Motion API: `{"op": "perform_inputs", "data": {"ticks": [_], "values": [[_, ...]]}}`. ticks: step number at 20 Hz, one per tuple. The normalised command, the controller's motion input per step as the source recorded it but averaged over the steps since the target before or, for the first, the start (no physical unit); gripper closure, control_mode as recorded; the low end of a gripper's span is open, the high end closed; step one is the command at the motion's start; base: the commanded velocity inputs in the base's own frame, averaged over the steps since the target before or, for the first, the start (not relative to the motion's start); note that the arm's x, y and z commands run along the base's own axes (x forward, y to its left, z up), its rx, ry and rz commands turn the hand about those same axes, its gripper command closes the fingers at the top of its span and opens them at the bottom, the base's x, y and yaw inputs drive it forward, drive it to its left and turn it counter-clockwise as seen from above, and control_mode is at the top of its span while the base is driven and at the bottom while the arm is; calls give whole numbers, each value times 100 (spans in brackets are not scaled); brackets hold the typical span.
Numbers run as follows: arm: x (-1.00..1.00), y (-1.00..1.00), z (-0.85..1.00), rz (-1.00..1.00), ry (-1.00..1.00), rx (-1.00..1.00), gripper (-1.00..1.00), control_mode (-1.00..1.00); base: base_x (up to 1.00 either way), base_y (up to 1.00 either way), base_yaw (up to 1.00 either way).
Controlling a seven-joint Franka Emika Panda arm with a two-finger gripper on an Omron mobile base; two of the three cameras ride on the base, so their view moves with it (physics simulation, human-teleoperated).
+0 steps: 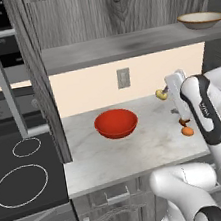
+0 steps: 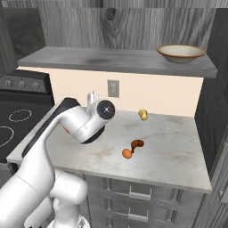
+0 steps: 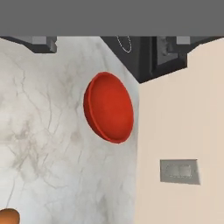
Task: Pick both bowls and place them on the counter. Then place the egg in one bowl and place the chicken drumstick in the other bowl.
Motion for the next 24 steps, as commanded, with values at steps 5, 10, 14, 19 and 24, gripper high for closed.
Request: {"op": "perform_inputs", "data": {"ticks": [5,10,14,19,24], "values": [[-20,-17,40,-9,0,-1,-100,-100,0,0,0],[-30,-23,36,-1,0,-1,-100,-100,0,0,0],[-33,-25,38,0,0,-2,-100,-100,0,0,0],[-25,-26,33,-3,0,-5,-100,-100,0,0,0],[-24,-26,41,-4,0,-4,-100,-100,0,0,0]]}}
